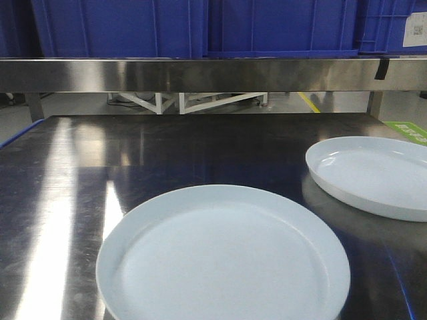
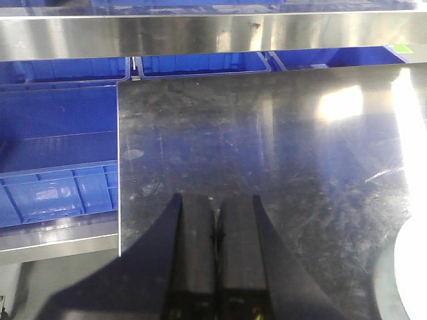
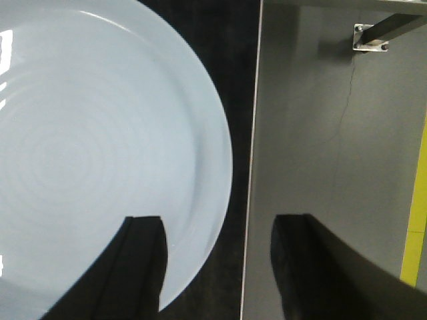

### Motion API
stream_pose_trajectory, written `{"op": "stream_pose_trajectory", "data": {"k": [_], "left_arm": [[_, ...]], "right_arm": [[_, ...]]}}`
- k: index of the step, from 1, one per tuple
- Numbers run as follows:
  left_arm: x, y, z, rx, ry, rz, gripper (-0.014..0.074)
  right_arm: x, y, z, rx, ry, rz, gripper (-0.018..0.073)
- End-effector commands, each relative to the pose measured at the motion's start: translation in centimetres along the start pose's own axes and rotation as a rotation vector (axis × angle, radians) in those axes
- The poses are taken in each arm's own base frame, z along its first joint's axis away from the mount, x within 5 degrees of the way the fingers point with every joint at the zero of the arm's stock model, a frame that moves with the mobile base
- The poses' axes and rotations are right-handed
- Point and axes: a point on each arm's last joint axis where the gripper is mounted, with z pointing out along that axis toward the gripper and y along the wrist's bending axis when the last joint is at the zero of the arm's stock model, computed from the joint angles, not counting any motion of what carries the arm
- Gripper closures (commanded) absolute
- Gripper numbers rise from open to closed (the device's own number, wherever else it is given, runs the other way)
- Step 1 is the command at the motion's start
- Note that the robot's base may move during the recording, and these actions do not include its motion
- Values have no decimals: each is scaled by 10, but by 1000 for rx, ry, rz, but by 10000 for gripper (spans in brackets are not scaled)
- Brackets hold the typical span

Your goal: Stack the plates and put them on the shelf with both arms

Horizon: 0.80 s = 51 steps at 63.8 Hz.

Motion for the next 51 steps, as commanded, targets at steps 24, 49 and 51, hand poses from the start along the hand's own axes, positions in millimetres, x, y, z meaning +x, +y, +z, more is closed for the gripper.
{"op": "stream_pose_trajectory", "data": {"k": [24, 49, 51], "left_arm": [[-16, -1, -3, 7, -105, -21, 512], [-16, -1, -3, 7, -105, -21, 512], [-16, -1, -3, 7, -105, -21, 512]], "right_arm": [[-16, -3, 28, 0, -18, 10, 195], [-16, -3, 34, 0, -12, 10, 505], [-16, -3, 31, 1, -20, 10, 501]]}}
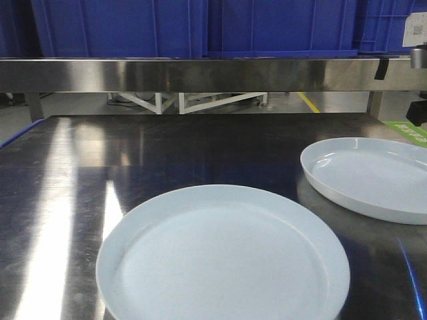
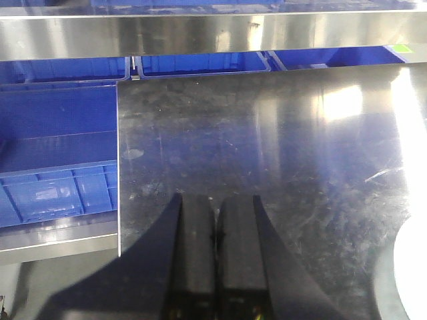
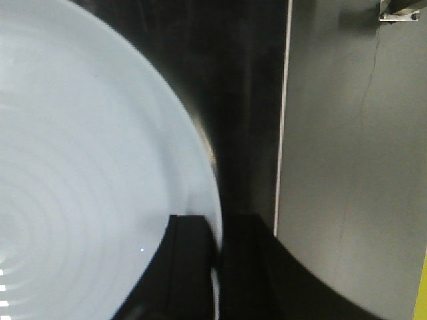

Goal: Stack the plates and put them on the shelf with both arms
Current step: 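Lift the second white plate with the right gripper onto the centered plate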

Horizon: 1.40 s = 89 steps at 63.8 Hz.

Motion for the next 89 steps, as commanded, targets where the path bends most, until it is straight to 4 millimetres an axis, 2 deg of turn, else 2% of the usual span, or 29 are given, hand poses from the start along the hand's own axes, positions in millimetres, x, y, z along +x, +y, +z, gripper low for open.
{"op": "stream_pose_trajectory", "data": {"k": [1, 9, 20, 31, 40, 46, 51, 65, 78, 89], "left_arm": [[-16, -1, -3, 7, -105, -21, 512], [-16, -1, -3, 7, -105, -21, 512], [-16, -1, -3, 7, -105, -21, 512], [-16, -1, -3, 7, -105, -21, 512], [-16, -1, -3, 7, -105, -21, 512], [-16, -1, -3, 7, -105, -21, 512], [-16, -1, -3, 7, -105, -21, 512], [-16, -1, -3, 7, -105, -21, 512], [-16, -1, -3, 7, -105, -21, 512], [-16, -1, -3, 7, -105, -21, 512]], "right_arm": [[-7, -2, -24, 16, -89, -16, 501], [-6, -2, -45, 18, -155, -17, 501], [3, 12, -100, 2, -277, -59, 501], [22, 51, -155, -109, -416, -150, 501], [42, 90, -177, -280, -449, -237, 501], [51, 113, -177, -358, -402, -302, 501], [57, 129, -169, -381, -352, -356, 501], [61, 157, -120, -374, -173, -426, 501], [53, 168, -85, -356, -94, -420, 501], [52, 172, -71, -353, -47, -411, 498]]}}
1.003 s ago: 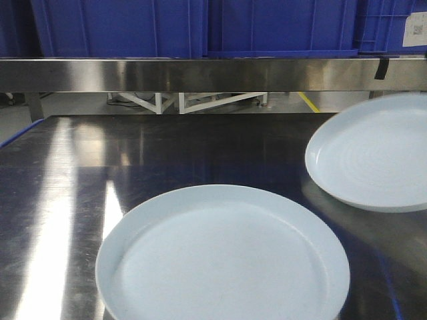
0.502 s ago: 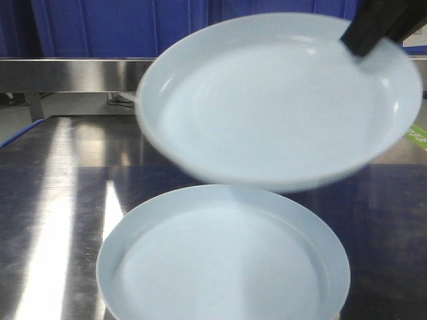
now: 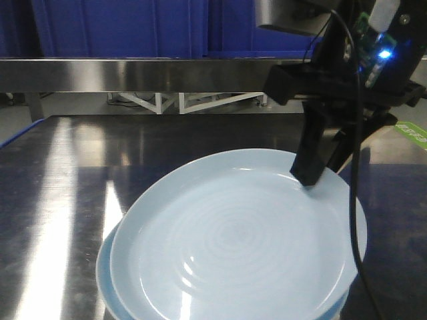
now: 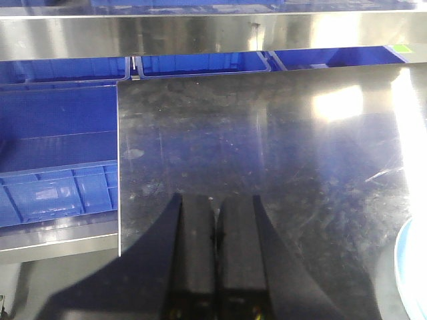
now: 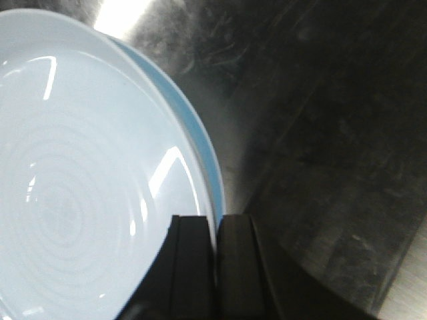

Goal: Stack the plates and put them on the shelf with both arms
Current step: 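Lift the second white plate with the right gripper onto the centered plate, then grip the rim of the stacked plates with the right gripper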

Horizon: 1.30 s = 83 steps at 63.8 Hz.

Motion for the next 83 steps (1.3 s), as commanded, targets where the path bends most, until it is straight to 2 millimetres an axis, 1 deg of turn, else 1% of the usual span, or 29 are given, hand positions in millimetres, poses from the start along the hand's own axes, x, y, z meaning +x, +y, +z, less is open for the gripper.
{"op": "stream_pose_trajectory", "data": {"k": [1, 7, 12, 13, 15, 20, 21, 26, 28, 38, 50, 56, 67, 83], "left_arm": [[-16, -1, -3, 7, -105, -21, 512], [-16, -1, -3, 7, -105, -21, 512], [-16, -1, -3, 7, -105, -21, 512], [-16, -1, -3, 7, -105, -21, 512], [-16, -1, -3, 7, -105, -21, 512], [-16, -1, -3, 7, -105, -21, 512], [-16, -1, -3, 7, -105, -21, 512], [-16, -1, -3, 6, -106, -19, 512], [-16, -1, -3, 6, -106, -19, 512], [-16, -1, -3, 6, -106, -19, 512], [-16, -1, -3, 6, -106, -19, 512], [-16, -1, -3, 6, -106, -19, 512], [-16, -1, -3, 6, -106, -19, 512], [-16, -1, -3, 6, -106, -19, 512]], "right_arm": [[-8, 5, -13, -27, -78, 2, 498], [-8, 5, -12, -28, -78, 5, 491], [-8, 5, -12, -28, -78, 5, 431], [-8, 5, -12, -28, -78, 5, 414], [-8, 5, -12, -28, -77, 5, 340], [-8, 5, -12, -28, -77, 5, 217], [-8, 5, -12, -28, -77, 5, 181], [-8, 5, -12, -28, -78, 5, 74], [-8, 5, -13, -29, -79, 4, 56], [-5, 7, -23, -33, -92, -2, 50], [3, 11, -44, -41, -106, -16, 50], [7, 12, -46, -45, -72, -18, 50], [7, 10, -38, -39, -84, -11, 50], [7, 2, 1, -23, -18, 16, 50]]}}
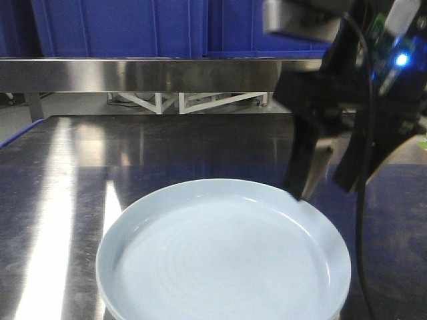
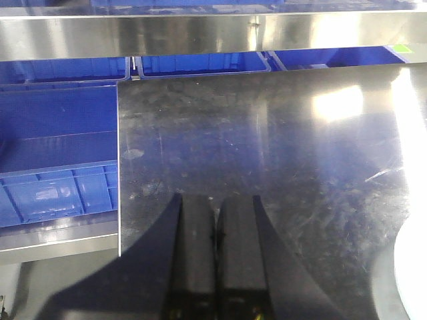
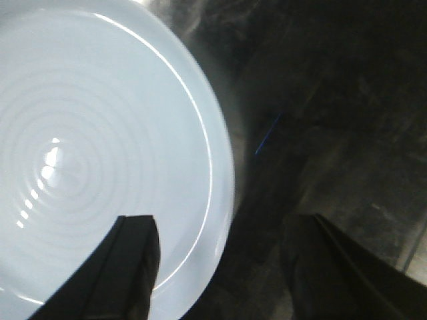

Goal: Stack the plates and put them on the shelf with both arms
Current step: 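Grip the rim of the stacked plates with the right gripper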

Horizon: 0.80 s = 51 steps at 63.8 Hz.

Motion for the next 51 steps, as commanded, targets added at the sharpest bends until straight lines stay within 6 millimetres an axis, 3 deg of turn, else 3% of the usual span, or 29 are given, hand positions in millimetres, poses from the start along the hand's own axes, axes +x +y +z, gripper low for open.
{"op": "stream_pose_trajectory", "data": {"k": [1, 13, 29, 51], "left_arm": [[-16, -1, -3, 6, -106, -19, 512], [-16, -1, -3, 6, -106, -19, 512], [-16, -1, -3, 6, -106, -17, 512], [-16, -1, -3, 5, -104, -15, 512]], "right_arm": [[-8, 2, -4, -12, -60, -2, 50], [-12, -1, 12, -5, -50, 8, 53], [-15, -2, 15, 0, -61, -17, 144], [-13, -5, 33, 2, 12, -7, 151]]}}
